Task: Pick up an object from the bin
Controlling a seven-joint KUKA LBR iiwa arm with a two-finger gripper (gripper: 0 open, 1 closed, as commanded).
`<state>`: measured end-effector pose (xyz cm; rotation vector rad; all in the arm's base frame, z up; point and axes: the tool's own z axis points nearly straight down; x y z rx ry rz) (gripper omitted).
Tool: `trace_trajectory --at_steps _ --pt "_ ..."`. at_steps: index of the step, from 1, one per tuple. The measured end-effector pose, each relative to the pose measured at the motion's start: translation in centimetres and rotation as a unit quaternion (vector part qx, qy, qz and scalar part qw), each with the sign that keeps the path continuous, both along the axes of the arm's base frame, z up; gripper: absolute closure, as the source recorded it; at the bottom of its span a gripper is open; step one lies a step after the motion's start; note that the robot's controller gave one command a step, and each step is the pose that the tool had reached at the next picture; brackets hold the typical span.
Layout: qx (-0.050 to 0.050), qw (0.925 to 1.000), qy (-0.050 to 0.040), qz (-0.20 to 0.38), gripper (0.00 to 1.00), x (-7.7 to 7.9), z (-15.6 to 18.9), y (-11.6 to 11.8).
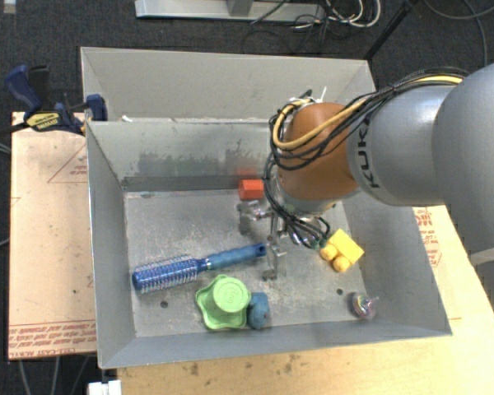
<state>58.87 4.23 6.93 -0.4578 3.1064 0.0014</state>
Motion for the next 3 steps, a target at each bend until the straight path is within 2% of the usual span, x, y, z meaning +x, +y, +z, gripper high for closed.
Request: trace_trajectory --at_steps 1,2,3 --pt "-0.001 0.9999 -0.0026 -0.013 0.00 -0.6 5.4 -3.0" --pt "0.001 0.9985 0.0028 -0.055 0.00 -2.9 0.4 0.4" --pt "0.000 0.9984 0.0002 -0.056 1.00 -2.7 0.6 0.2"
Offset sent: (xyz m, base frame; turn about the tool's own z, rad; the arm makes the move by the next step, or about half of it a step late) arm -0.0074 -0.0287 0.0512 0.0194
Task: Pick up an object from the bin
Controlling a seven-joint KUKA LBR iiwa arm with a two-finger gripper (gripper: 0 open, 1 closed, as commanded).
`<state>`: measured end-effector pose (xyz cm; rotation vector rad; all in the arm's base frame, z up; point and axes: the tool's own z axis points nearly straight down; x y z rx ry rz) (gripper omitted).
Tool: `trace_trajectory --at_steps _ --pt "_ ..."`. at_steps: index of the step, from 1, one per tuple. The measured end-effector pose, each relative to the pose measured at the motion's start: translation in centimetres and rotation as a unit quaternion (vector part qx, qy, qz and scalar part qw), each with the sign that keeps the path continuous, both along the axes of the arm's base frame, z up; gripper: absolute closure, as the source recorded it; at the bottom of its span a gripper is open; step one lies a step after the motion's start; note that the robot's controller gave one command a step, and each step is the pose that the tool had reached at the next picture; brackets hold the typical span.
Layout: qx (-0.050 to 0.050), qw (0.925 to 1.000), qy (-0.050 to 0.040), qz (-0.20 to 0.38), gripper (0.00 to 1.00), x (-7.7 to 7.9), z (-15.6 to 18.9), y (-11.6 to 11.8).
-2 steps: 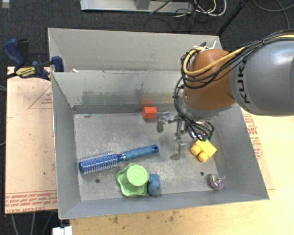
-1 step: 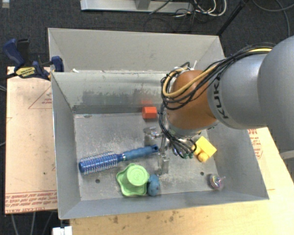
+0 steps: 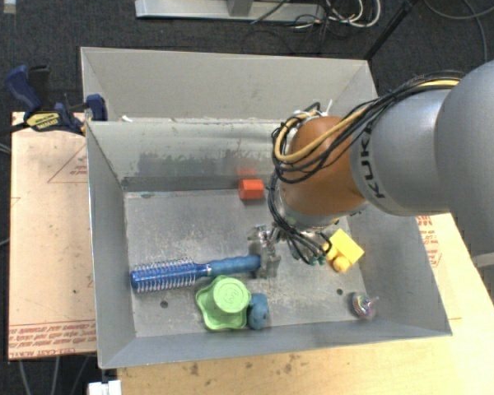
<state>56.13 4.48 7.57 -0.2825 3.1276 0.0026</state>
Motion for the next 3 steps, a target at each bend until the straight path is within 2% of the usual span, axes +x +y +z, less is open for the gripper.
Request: trace_trajectory --at_steps 1,2,3 --pt "0.000 1.0000 -0.0046 0.009 1.00 6.0 4.4 0.4" --pt "-0.001 0.9978 -0.0006 0.067 1.00 1.0 8.4 -2.4" --pt "0.000 0.9982 -0.0001 0.059 1.00 2.6 5.5 -1.1"
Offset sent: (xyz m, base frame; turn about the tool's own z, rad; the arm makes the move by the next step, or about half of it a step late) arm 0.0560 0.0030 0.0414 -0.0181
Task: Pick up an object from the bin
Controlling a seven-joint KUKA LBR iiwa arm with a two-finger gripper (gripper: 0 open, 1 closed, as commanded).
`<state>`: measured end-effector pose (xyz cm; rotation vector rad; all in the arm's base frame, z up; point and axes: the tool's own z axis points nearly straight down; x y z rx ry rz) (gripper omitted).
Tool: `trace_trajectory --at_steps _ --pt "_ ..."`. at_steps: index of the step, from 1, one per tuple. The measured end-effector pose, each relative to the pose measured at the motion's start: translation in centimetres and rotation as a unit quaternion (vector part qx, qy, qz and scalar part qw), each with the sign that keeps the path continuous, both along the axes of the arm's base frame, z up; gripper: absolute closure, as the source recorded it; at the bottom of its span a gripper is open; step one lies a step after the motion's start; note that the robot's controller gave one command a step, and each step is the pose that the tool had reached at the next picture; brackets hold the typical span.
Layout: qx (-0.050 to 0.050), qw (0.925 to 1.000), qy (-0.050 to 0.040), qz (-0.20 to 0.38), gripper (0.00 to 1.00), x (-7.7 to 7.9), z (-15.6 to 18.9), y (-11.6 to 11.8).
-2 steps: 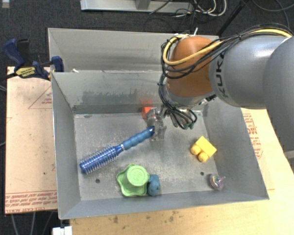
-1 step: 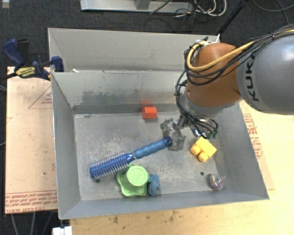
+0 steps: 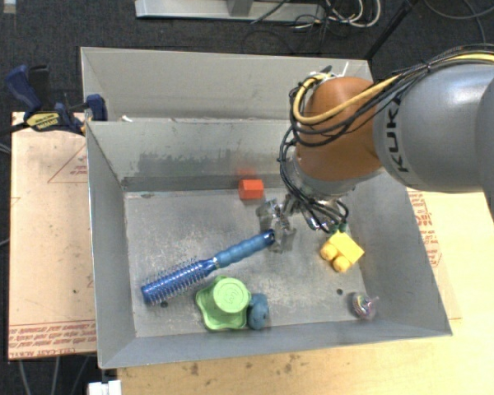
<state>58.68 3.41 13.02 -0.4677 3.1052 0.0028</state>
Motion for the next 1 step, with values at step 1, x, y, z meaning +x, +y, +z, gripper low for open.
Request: trace_trajectory --at_steps 1 --pt "0.000 0.9988 -0.0021 0.049 1.00 2.23 3.06 1.07"
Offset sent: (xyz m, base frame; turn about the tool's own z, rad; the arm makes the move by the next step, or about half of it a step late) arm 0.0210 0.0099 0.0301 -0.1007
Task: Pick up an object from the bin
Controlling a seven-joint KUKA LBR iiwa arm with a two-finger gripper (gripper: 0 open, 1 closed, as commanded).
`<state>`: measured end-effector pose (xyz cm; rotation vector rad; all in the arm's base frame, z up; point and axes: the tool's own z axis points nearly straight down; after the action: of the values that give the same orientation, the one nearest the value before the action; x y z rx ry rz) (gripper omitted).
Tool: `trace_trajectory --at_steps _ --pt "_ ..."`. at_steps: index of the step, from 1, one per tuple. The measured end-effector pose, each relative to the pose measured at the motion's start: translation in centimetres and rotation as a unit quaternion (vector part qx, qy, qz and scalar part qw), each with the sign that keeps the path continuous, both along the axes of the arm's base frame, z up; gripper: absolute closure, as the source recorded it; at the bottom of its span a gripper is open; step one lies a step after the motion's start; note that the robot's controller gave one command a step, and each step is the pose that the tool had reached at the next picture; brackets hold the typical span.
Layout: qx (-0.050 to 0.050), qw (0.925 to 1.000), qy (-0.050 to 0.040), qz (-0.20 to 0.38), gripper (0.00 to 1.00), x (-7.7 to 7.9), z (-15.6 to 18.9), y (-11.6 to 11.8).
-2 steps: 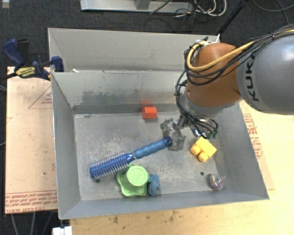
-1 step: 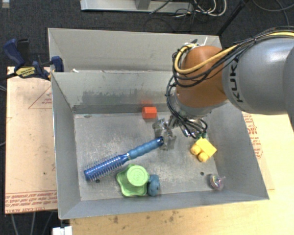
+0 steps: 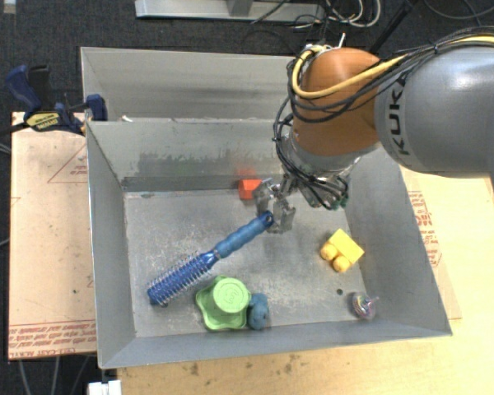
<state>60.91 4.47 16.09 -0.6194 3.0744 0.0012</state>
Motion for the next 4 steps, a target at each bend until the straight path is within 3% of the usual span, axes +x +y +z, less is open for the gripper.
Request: trace_trajectory --at_steps 1,2,3,4 --pt "-0.001 0.9916 0.0024 0.130 1.00 -2.1 -9.1 -0.6" --pt "-0.001 0.9872 -0.0025 0.159 1.00 -0.7 -2.8 0.3" --pt "0.000 0.9873 0.0009 0.159 0.00 -0.8 -3.1 0.3" --pt "-0.001 0.9790 0.0025 0.204 0.00 -2.8 -3.2 -1.2"
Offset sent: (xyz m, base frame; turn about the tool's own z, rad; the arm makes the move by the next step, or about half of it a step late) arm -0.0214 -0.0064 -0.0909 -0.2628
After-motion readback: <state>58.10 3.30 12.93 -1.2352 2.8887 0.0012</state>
